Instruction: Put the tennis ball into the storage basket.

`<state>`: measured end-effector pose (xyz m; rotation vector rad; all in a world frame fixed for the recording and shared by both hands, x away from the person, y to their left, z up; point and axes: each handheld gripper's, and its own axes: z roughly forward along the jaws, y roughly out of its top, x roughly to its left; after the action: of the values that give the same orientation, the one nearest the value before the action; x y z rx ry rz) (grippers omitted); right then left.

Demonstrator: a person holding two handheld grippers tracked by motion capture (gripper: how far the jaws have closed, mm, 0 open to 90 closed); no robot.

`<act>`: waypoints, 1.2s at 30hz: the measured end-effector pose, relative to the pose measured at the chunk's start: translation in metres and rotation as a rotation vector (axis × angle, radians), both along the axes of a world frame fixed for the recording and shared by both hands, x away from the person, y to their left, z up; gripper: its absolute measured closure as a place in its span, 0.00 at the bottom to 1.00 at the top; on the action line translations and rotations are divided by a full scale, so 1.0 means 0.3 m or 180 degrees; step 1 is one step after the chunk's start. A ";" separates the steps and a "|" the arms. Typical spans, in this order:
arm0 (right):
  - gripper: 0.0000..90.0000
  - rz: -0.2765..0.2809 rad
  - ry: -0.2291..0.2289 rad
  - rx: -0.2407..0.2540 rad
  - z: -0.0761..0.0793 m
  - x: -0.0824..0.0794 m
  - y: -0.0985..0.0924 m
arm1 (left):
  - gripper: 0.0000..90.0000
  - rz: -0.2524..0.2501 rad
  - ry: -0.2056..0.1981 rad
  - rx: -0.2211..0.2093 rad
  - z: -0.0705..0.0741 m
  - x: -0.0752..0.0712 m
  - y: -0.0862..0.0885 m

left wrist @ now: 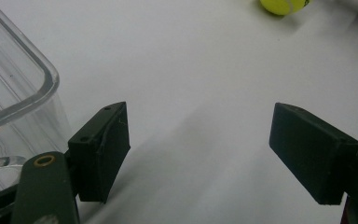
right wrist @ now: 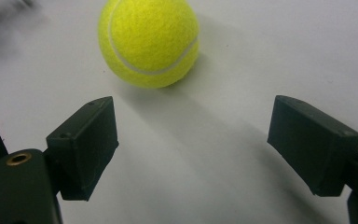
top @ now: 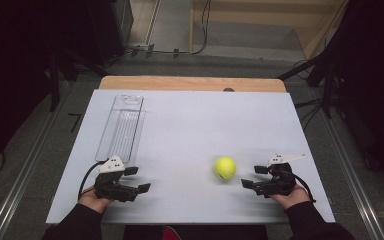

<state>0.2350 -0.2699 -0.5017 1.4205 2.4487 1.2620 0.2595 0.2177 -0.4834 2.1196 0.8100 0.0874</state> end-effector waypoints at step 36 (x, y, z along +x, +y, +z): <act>0.16 -0.0126 -0.0099 0.0018 0.017 0.029 -0.011 | 0.23 0.0022 0.0004 -0.0021 0.012 -0.016 0.000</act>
<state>0.2438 -0.2732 -0.4965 1.4322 2.3870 1.2740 0.2546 0.2178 -0.4797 2.1110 0.8175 0.0870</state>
